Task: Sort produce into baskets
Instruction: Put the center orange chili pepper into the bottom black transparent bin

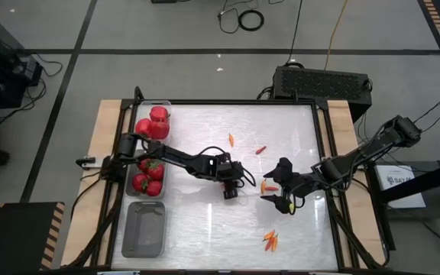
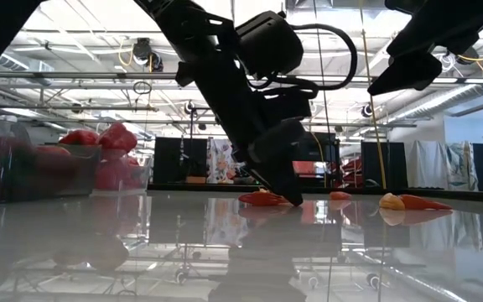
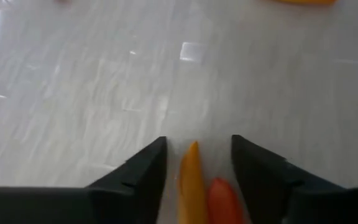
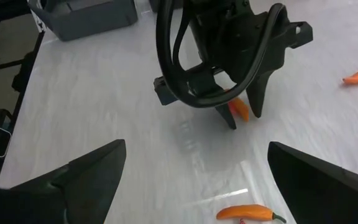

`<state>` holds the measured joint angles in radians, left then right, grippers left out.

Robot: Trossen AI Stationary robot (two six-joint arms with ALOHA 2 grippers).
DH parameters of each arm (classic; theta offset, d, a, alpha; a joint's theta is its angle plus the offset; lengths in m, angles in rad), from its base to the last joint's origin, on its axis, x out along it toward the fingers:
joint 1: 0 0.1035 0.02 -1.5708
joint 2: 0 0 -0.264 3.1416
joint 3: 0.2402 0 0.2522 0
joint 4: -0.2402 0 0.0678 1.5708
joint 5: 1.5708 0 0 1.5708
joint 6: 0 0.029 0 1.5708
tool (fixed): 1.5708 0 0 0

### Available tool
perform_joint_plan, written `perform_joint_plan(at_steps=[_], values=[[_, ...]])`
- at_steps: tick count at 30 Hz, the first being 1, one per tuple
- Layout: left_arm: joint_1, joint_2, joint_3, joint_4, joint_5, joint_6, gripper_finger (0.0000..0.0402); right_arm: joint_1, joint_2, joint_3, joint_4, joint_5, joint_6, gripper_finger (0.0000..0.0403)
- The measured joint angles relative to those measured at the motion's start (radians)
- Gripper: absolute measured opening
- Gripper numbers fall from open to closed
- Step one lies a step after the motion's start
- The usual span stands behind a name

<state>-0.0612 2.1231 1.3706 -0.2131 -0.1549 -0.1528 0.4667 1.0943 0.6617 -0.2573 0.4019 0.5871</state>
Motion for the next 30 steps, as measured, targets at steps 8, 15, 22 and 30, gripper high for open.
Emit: perform_joint_plan(at_steps=[8,15,22,30], values=[[0.000,-0.003,-0.002,0.004,0.007,0.005,0.0041,0.000,0.000,0.000,0.001,0.015,0.008,0.0384],[-0.023,-0.027,-0.005,0.066,-0.083,0.043,0.0015,0.000,0.000,0.000,0.004,0.025,0.020,0.0384],[-0.079,-0.190,-0.005,-0.068,-0.113,0.080,0.0004,0.002,0.000,0.000,0.008,0.052,0.033,0.0384],[-0.267,-0.428,-0.003,-0.436,0.057,-0.074,0.0010,0.007,0.047,0.000,0.129,0.096,0.006,0.0384]])
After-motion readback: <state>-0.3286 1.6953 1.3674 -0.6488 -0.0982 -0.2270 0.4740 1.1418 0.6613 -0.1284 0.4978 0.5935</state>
